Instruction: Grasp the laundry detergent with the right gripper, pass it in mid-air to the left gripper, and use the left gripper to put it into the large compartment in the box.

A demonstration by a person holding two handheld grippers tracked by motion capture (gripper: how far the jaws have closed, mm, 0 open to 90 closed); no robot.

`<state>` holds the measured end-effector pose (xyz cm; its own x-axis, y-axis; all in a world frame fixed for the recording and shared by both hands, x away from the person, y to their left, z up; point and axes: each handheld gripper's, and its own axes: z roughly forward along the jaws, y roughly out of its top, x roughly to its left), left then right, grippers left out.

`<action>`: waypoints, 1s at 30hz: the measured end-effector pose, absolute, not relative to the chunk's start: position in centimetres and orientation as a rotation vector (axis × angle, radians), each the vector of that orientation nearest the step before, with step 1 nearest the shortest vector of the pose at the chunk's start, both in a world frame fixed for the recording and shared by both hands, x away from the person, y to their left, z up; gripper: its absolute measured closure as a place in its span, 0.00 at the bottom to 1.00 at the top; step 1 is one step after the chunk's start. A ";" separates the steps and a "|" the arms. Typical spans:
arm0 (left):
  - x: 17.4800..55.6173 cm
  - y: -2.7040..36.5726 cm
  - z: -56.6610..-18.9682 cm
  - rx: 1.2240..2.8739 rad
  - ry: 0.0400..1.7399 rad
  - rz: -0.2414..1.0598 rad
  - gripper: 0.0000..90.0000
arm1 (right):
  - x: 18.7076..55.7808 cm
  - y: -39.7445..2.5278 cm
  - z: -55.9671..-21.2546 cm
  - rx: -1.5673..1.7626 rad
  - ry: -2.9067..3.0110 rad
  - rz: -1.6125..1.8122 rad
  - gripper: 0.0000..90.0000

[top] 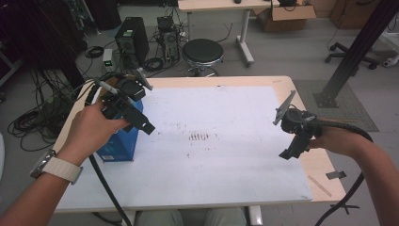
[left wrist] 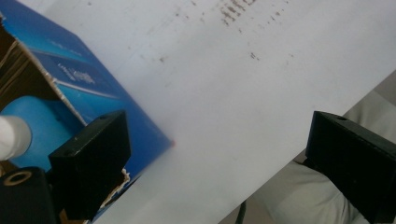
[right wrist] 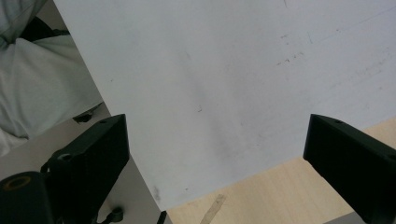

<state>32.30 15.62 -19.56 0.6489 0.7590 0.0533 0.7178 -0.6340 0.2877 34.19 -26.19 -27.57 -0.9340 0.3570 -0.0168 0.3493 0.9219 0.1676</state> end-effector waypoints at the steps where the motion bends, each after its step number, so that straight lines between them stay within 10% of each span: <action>1: 32.2 15.5 -19.7 2.638 1.181 0.245 0.08 | 34.2 -26.2 -27.5 0.563 3.033 0.251 0.08; 30: 31.2 10.8 -22.4 2.823 0.715 0.189 0.08 | 34.7 -25.4 -27.5 0.536 3.024 0.266 0.08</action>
<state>31.17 10.82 -22.42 0.8732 0.4825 0.0693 0.4538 -0.8565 0.2459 34.65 -25.44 -27.49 -0.9378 0.3460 -0.0275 0.3359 0.9246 0.1795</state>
